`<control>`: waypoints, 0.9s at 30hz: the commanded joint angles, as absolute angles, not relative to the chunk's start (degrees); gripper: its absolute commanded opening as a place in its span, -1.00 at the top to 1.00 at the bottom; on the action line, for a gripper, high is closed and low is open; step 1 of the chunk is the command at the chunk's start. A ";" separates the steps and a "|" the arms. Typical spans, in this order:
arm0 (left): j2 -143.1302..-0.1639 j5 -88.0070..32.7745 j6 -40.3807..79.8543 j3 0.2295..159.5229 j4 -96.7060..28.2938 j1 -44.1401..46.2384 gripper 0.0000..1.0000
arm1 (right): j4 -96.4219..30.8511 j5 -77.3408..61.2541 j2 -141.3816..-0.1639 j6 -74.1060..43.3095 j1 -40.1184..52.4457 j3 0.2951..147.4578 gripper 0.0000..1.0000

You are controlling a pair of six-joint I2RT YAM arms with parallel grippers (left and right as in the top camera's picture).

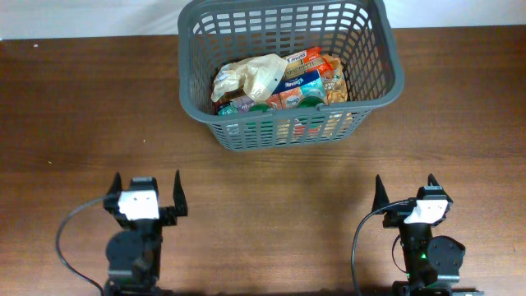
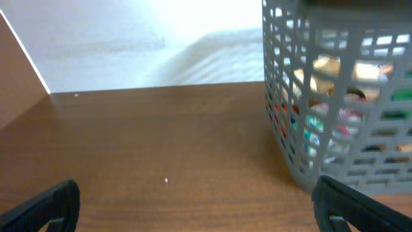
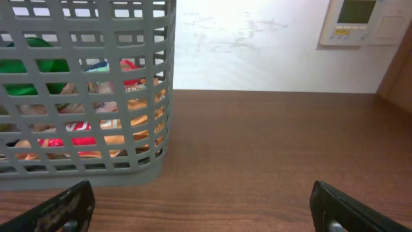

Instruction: Pack container

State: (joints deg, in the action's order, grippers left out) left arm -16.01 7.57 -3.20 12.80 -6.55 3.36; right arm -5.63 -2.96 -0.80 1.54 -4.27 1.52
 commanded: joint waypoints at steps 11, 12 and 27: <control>-2.22 7.79 -3.49 0.89 -4.56 3.77 -0.98 | -5.52 -2.50 -0.21 1.41 -3.81 0.93 -0.98; -1.63 7.77 -3.49 0.89 -4.56 3.77 -0.98 | -5.52 -2.50 -0.21 1.43 -3.81 0.93 -0.98; -0.30 7.79 -3.46 0.78 -4.32 4.14 -0.98 | -5.52 -2.50 -0.21 1.41 -3.81 0.95 -0.97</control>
